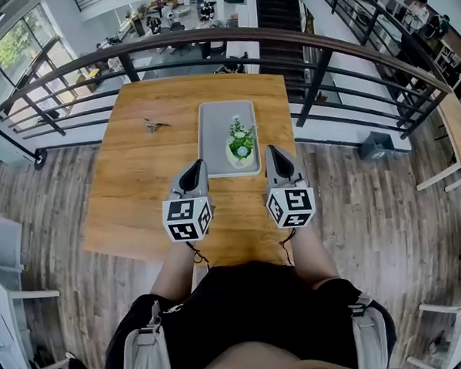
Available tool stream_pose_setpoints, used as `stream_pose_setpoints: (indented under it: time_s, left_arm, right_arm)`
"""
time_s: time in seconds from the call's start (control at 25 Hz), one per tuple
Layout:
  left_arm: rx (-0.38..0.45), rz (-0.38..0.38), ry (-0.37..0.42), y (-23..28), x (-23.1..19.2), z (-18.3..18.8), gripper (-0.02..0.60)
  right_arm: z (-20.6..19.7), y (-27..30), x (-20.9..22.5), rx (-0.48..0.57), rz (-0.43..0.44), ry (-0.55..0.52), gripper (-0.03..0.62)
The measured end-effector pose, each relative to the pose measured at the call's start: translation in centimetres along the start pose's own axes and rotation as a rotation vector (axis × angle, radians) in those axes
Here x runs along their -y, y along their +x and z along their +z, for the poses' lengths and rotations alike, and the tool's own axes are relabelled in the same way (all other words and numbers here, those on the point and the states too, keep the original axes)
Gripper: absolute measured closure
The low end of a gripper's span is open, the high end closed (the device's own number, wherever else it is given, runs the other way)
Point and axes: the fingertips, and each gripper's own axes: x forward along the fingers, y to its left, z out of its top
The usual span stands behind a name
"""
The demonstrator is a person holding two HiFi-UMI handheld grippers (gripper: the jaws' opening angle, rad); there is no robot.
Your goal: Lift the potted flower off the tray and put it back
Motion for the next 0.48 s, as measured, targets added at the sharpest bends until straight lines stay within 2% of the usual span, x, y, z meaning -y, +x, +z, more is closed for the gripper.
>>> stream_pose_setpoints:
  time_s: [0.48]
  left_arm:
    - [0.011, 0.025, -0.002, -1.0, -1.7, 0.2, 0.569]
  right_arm:
    - [-0.3, 0.1, -1.5, -0.008, -0.013, -0.012, 0.599]
